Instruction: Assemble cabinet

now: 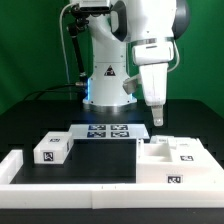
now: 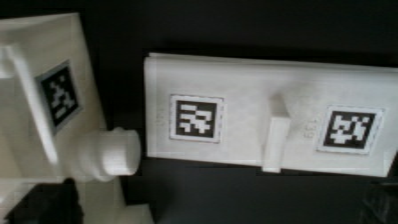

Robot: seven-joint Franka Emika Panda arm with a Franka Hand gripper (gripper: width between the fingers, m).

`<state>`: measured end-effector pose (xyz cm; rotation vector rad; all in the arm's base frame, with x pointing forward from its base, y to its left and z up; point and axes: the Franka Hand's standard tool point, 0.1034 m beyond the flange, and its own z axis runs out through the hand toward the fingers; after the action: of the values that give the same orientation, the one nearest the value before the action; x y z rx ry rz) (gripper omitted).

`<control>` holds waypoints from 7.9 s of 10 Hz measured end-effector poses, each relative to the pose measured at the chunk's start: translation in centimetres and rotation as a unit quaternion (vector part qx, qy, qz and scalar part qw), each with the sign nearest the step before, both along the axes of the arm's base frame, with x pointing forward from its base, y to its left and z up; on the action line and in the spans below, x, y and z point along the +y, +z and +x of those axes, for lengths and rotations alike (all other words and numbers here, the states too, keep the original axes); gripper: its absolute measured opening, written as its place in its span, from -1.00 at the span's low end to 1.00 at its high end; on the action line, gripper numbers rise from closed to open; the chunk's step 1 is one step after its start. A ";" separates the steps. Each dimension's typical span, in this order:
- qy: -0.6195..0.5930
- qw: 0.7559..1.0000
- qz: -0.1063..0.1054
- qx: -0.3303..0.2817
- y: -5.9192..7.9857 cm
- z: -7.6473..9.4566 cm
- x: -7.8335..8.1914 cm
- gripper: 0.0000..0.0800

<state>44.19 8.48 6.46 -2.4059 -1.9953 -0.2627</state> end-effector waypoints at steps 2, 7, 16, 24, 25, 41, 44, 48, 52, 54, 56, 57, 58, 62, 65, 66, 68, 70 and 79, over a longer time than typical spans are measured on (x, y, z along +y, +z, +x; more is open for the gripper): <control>-0.002 1.000 0.004 0.010 -0.9 -0.5 0.2 0.99; -0.017 0.999 0.015 0.039 -3.3 -1.8 0.9 0.99; -0.021 0.998 0.023 0.060 -5.3 -2.5 1.1 0.37; -0.021 0.998 0.020 0.058 -4.9 -2.4 0.9 -0.83; -0.019 0.998 0.013 0.059 -4.1 -2.4 0.6 -0.83; -0.024 0.998 -0.009 0.058 -0.5 1.9 -1.6 -0.83; -0.018 0.998 -0.010 0.058 -0.5 2.0 -1.7 -0.83; 0.013 0.998 -0.014 0.068 -0.6 1.9 -2.1 -0.83; 0.037 0.997 -0.015 0.063 -0.7 2.3 -2.5 -0.83; 0.037 0.997 -0.015 0.063 -0.7 2.3 -2.5 -0.83; 0.060 0.997 -0.014 0.056 -0.9 2.8 -3.1 -0.83; 0.062 0.997 -0.012 0.050 -0.8 3.8 -3.2 -0.83; 0.063 0.997 -0.010 0.046 -0.8 4.7 -3.2 -0.83; 0.060 0.997 -0.002 0.043 -0.7 8.3 -2.6 -0.83; 0.057 0.997 0.002 0.047 -0.7 10.7 -2.7 -0.83; 0.056 0.998 0.004 0.043 -0.7 11.4 -2.8 -0.83; 0.059 0.998 0.009 0.031 -0.7 13.1 -2.9 -0.83; 0.060 0.998 0.010 0.026 -0.8 13.7 -2.9 -0.82; 0.060 0.998 0.010 0.026 -0.8 13.7 -2.9 0.48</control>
Offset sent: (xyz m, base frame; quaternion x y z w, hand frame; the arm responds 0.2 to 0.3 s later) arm -0.0017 0.0058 -0.0184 0.0103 -0.0086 0.0427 0.9990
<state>57.92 5.62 5.70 -2.2473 -2.0930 -0.2165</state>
